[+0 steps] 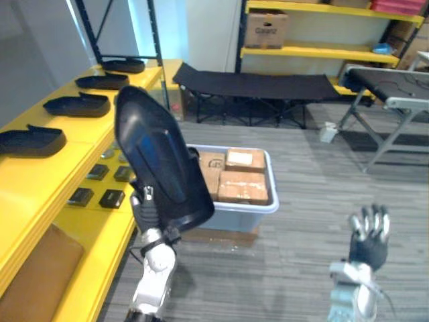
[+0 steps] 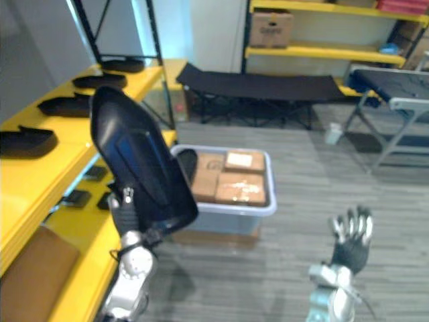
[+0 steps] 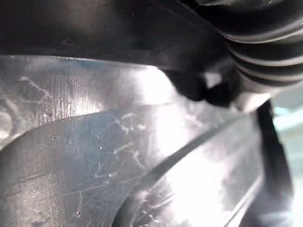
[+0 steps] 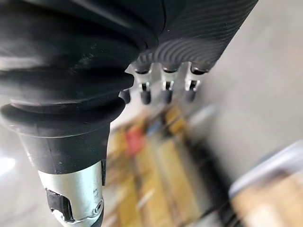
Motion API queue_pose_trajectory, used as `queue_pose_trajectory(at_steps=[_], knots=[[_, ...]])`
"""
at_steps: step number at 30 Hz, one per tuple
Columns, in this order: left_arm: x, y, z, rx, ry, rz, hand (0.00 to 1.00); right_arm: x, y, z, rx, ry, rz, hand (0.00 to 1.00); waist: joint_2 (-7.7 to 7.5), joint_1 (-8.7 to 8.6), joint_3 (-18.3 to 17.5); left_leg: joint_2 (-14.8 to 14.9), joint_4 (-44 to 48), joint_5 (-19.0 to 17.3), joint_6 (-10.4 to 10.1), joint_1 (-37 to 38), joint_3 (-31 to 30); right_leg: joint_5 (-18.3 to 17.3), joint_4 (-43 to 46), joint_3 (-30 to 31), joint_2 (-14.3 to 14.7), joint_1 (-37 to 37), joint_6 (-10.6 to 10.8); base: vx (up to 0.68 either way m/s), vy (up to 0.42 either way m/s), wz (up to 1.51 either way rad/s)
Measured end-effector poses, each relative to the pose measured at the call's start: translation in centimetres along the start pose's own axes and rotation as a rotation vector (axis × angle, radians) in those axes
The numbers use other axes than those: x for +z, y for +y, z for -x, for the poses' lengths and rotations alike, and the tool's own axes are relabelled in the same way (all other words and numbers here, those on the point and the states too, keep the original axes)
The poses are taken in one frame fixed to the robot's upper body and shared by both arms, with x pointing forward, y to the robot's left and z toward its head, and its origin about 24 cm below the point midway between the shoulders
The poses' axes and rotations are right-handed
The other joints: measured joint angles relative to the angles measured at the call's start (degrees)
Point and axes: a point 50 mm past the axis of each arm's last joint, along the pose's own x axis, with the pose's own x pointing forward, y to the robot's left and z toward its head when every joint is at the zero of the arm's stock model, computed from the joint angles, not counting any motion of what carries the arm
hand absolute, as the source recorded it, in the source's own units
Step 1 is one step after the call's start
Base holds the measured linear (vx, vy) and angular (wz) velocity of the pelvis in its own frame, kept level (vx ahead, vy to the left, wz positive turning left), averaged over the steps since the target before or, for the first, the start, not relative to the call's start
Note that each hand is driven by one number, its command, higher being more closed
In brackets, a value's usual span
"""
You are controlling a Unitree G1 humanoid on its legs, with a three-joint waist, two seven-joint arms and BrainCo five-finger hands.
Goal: Walk over and take plastic housings, then place them on the shelf
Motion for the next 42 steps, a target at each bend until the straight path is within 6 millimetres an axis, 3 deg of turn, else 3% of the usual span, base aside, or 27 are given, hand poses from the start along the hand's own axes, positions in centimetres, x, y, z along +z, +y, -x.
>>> queue_pose_trajectory(at_steps=[4,8,11,15,18,20,21,24,26,28,30,32,35,37,39,40,41,42], knots=[[-0.6,0.3,0.7,0.006,0.059,0.055,1.0,-1.6,-1.9,2.4,-0.077,0.079,0.004,0.0,1.71,-0.6,0.0,0.0,0.0,-0.2,0.0,0.0,0.7,0.0,0.0,0.8,0.1,-0.5,0.0,0.02,0.003,-0.11],[0.6,0.7,0.2,0.037,0.004,0.063,1.0,-1.6,-0.2,1.5,0.005,0.058,0.04,0.0,1.68,-0.11,0.1,0.0,0.0,-0.2,0.0,-0.2,0.1,0.0,-0.2,0.2,0.0,0.0,0.0,0.0,-0.003,0.08],[2.6,1.8,-0.7,0.122,-0.107,0.046,1.0,-1.1,2.7,-0.1,0.114,0.021,0.018,0.0,1.57,0.49,0.2,-0.3,0.0,-0.1,0.1,-1.6,-3.0,-0.1,-0.9,-2.9,-0.1,1.4,0.1,-0.02,-0.011,0.47],[6.4,5.6,-1.6,0.357,-0.303,0.002,1.0,0.7,7.1,-2.7,0.312,-0.064,0.05,0.0,2.38,4.63,1.2,-1.1,0.1,1.1,0.1,-4.0,-8.7,-0.1,-1.3,-9.0,-0.4,3.6,0.4,0.01,-0.012,0.71],[8.3,9.4,-0.8,0.533,-0.39,-0.061,1.0,1.1,10.7,-3.6,0.472,-0.086,0.088,0.0,2.31,7.41,2.5,-2.0,0.1,1.3,0.2,-4.5,-12.5,-0.9,-1.4,-13.1,-0.7,6.3,0.7,0.02,-0.021,0.63],[8.4,11.6,0.3,0.615,-0.382,-0.113,1.0,0.5,12.9,-3.6,0.56,-0.078,0.129,0.0,2.05,9.87,2.4,-2.8,0.1,1.7,0.3,-5.9,-15.6,-1.5,-1.4,-16.6,-0.7,7.6,0.7,0.05,-0.048,0.74],[8.3,11.8,0.4,0.626,-0.377,-0.117,1.0,0.4,13.1,-3.6,0.57,-0.076,0.133,0.0,2.01,10.17,2.4,-2.9,0.2,1.8,0.3,-6.0,-15.9,-1.6,-1.4,-16.9,-0.7,7.7,0.7,0.06,-0.046,0.58],[7.4,13.6,2.2,0.734,-0.306,-0.115,1.0,-0.7,16.5,-2.7,0.714,-0.051,0.164,0.0,1.24,13.09,2.9,-3.3,0.3,1.8,0.2,-5.9,-17.5,-2.3,-1.4,-18.6,-0.7,9.1,0.7,0.03,-0.033,0.27],[6.9,14.2,3.1,0.781,-0.261,-0.075,1.0,-1.0,18.2,-1.9,0.777,-0.041,0.15,0.0,0.69,14.04,3.3,-3.4,0.3,1.7,0.5,-6.1,-18.7,-3.5,-0.8,-20.1,-0.6,9.9,0.4,0.02,-0.051,0.29],[6.6,14.4,3.5,0.801,-0.241,-0.058,1.0,-1.2,18.7,-1.5,0.791,-0.028,0.141,0.0,0.26,14.16,3.5,-3.5,0.3,1.7,0.7,-6.1,-18.9,-3.9,-0.5,-21.3,-0.6,10.7,0.5,0.01,-0.041,0.42],[6.6,14.1,3.2,0.759,-0.239,-0.048,1.0,-1.5,18.7,-1.4,0.754,-0.006,0.136,0.0,-0.53,13.72,4.7,-4.1,0.4,3.0,2.5,-6.7,-17.7,-4.3,-0.4,-25.1,-0.7,13.0,0.5,-0.01,-0.026,0.9],[6.7,12.9,2.2,0.653,-0.253,-0.02,1.0,-1.5,17.8,-1.4,0.693,0.003,0.137,0.0,-1.29,12.31,5.5,-4.0,0.4,4.9,4.9,-8.3,-12.6,-4.6,0.0,-30.2,-0.9,14.7,1.1,-0.03,0.016,1.2],[6.6,11.3,1.5,0.529,-0.256,0.012,1.0,-1.4,16.8,-1.6,0.639,0.005,0.167,0.0,-0.95,12.29,7.0,-5.4,0.3,5.9,4.3,-9.0,-11.1,-5.9,1.7,-32.0,-2.5,15.4,0.4,-0.02,0.07,0.53],[6.9,10.3,0.7,0.46,-0.288,0.045,1.0,-1.1,16.7,-1.5,0.631,-0.006,0.162,0.0,-0.35,11.25,8.2,-6.5,0.3,5.6,4.4,-9.2,-10.9,-10.9,5.5,-27.2,-3.2,13.4,-1.3,-0.09,0.048,0.29],[7.1,9.2,-0.4,0.391,-0.324,0.058,1.0,-0.7,15.7,-1.7,0.589,-0.02,0.15,0.0,-0.78,9.29,9.3,-7.9,0.3,4.8,5.4,-9.3,-10.7,-15.2,9.2,-22.1,-3.3,12.2,-3.5,-0.13,0.005,0.73],[7.3,8.5,-1.3,0.326,-0.346,0.055,1.0,-0.7,14.9,-1.9,0.535,-0.018,0.128,0.0,-3.3,7.63,10.3,-10.0,7.9,2.7,8.9,-12.0,-9.0,-17.7,11.7,-20.0,-5.0,12.0,-4.9,-0.05,0.007,0.85],[7.2,7.9,-1.9,0.275,-0.348,0.057,1.0,-0.5,13.8,-2.2,0.486,-0.026,0.124,0.0,-2.88,7.12,10.4,-10.5,13.6,0.4,9.5,-13.8,-7.5,-17.3,13.4,-18.5,-5.1,12.6,-5.3,0.03,0.051,0.84],[6.9,7.0,-2.5,0.204,-0.341,0.056,1.0,-0.2,12.2,-2.6,0.424,-0.029,0.121,0.0,-2.72,5.89,10.5,-10.9,13.7,-0.7,7.9,-13.7,-9.1,-15.4,17.0,-13.1,-4.8,11.4,-5.1,0.04,0.073,0.71]])
